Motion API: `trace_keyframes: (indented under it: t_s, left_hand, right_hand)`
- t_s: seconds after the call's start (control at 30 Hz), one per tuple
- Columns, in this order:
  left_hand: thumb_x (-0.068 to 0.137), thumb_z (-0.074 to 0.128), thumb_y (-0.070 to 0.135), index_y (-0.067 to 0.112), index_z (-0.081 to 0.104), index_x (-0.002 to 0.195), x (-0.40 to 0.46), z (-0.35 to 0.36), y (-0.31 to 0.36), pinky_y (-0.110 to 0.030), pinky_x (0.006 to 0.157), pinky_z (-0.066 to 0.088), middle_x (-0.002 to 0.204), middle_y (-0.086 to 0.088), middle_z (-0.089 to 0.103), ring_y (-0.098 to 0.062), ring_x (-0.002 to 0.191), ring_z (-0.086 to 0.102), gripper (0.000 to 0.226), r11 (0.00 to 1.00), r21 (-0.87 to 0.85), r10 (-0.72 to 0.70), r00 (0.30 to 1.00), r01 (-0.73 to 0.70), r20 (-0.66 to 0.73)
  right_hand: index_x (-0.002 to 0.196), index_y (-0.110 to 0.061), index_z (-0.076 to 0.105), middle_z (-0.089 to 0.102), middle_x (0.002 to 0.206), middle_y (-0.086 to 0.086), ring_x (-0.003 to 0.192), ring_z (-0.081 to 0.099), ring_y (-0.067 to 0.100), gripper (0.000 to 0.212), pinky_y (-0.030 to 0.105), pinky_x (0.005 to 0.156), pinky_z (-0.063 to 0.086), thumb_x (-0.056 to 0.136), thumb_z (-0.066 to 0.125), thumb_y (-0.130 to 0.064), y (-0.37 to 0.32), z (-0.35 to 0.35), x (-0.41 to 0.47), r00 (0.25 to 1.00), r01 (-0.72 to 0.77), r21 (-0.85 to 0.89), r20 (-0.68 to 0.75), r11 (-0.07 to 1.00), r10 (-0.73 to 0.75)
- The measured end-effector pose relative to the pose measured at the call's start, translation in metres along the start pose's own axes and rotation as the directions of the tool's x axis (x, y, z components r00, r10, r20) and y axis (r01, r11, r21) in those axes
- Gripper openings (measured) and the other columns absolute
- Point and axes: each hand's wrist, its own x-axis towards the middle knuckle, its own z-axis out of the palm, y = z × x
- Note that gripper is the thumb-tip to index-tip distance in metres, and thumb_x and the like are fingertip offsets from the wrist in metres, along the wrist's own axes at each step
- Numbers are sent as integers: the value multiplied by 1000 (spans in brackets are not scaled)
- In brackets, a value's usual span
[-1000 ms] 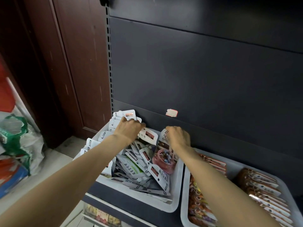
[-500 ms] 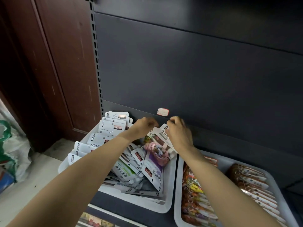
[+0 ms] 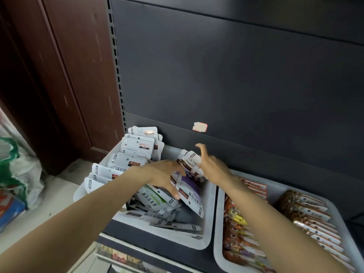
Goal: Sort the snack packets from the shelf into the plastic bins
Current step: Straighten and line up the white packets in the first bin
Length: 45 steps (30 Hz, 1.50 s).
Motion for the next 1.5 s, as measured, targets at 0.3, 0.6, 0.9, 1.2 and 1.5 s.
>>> trace_keyframes:
  t_s: [0.3, 0.6, 0.9, 1.2, 1.5]
  left_hand:
    - [88, 63, 32, 22, 60, 124, 7, 5, 4, -20, 83, 39, 123, -1, 59, -15, 106, 56, 37, 990, 117, 86, 995, -79, -56]
    - [90, 62, 19, 11, 69, 105, 17, 3, -3, -23, 81, 45, 101, -3, 71, -19, 92, 64, 18, 995, -90, -19, 853, -33, -522]
    - [86, 58, 1, 11, 46, 130, 13, -3, -9, -28, 86, 48, 126, -3, 54, -19, 106, 56, 47, 846, -532, -257, 903, 39, -344]
    - [78, 73, 15, 26, 33, 142, 5, 7, -16, -26, 99, 40, 139, -1, 46, -17, 130, 43, 76, 941, -338, -139, 939, 26, -315]
    - [87, 65, 36, 23, 29, 143, 10, 4, -15, -28, 105, 35, 138, 3, 50, -19, 125, 47, 68, 910, -414, -182, 908, 11, -376]
  right_hand:
    - [106, -8, 64, 68, 103, 8, 96, 62, 25, 22, 32, 77, 43, 96, 52, -25, 7, -2, -9, 993, -106, 395, -5, 913, 118]
    - [131, -24, 48, 54, 130, 5, 119, 51, 24, 47, 32, 82, 45, 87, 64, -20, -3, 9, -22, 991, -122, 155, 70, 980, 112]
    - [120, -11, 58, 65, 115, 10, 104, 60, 27, 26, 31, 77, 45, 96, 52, -14, 1, -16, 7, 987, -97, 330, -93, 939, 134]
    - [148, -35, -13, 7, 153, -3, 143, 10, 21, 128, 38, 114, 23, 62, 80, -55, -4, 14, -37, 945, -31, 158, 327, 987, -23]
    - [104, -16, 62, 66, 104, 9, 100, 61, 32, 17, 36, 72, 47, 90, 60, -25, -5, 13, -12, 995, -95, 75, -29, 993, 98]
